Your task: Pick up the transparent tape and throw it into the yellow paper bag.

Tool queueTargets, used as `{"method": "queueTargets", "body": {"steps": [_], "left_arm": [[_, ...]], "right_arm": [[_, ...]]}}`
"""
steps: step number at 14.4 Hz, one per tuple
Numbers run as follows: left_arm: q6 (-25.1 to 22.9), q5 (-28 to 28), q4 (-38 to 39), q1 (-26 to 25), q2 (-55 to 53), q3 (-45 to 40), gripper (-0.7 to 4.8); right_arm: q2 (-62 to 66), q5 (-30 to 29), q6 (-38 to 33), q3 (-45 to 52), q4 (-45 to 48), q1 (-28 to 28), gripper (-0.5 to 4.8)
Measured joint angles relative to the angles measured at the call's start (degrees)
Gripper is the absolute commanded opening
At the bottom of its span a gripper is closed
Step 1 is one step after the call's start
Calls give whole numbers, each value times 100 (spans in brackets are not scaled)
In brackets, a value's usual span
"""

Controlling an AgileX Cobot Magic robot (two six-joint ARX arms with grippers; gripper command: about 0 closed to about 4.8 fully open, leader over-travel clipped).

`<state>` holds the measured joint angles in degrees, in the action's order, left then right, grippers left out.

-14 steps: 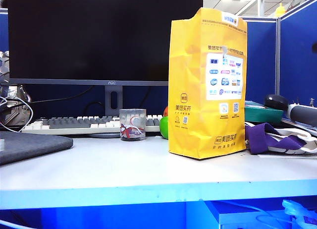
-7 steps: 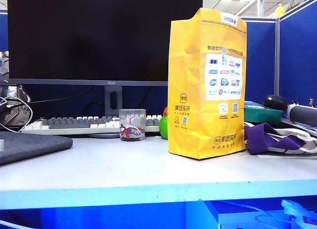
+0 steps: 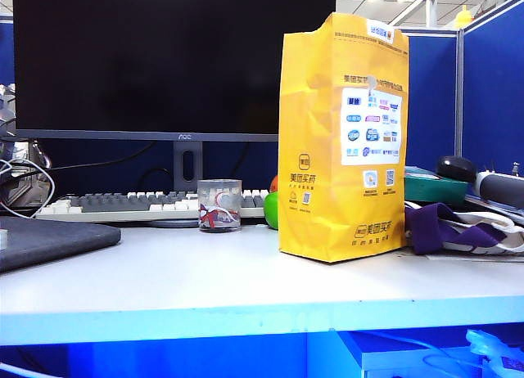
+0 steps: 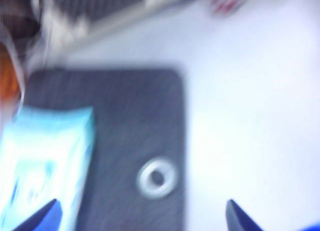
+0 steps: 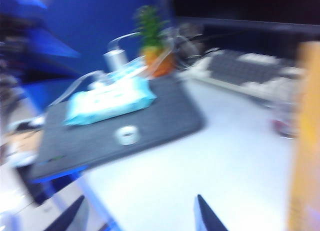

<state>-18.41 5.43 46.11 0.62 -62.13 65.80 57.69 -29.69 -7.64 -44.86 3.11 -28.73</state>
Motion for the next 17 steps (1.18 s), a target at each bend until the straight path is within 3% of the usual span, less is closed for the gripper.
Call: {"method": "queueTargets", "body": {"steps": [4,7,9,12,17], "left_arm": [[24,68,-72,-678,-1054,42,461],[120,450,-201,-566,-1666,44,471],[131,74,103,-153,-2013,46,472],[138,-439,299,94,-2068,46,479],[201,-332,227,81,-2793,46,479]], "right_arm": [[588,-828,0,-634,-658,-24,288],[634,-1054,-7,-686,-1008,-188,289],[654,-1213,-7,-688,-1294,-527,289],[710,-1207,-4,-686,-1458,-887,289],[713,-684,157,-688,-1453,-1515,288]]}}
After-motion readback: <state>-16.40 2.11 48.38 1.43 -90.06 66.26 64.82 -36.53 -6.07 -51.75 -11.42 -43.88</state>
